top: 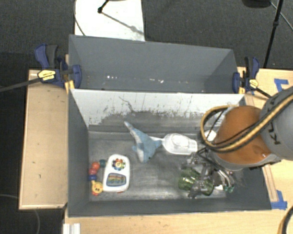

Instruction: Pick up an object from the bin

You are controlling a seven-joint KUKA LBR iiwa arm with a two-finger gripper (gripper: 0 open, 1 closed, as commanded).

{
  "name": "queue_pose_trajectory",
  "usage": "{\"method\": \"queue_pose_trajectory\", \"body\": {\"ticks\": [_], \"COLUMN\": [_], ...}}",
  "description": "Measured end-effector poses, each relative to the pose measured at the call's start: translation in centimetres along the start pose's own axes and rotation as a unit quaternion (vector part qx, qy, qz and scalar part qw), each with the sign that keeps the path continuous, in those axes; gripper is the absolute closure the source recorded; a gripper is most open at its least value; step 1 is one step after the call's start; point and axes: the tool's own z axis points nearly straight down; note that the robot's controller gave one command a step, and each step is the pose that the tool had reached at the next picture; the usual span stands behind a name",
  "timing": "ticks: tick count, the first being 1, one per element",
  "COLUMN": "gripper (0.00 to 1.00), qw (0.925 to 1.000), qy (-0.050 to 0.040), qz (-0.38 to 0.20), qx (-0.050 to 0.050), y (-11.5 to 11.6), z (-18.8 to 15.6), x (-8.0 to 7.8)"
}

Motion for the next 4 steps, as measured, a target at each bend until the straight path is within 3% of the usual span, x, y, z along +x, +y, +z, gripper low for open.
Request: {"method": "queue_pose_trajectory", "body": {"ticks": [4], "gripper": [1.0], "qw": [1.0], "qy": [-0.0004], "qz": [-0.002], "qx": [0.001], "y": [0.0], "z": [-5.5], "x": [-0.1]}}
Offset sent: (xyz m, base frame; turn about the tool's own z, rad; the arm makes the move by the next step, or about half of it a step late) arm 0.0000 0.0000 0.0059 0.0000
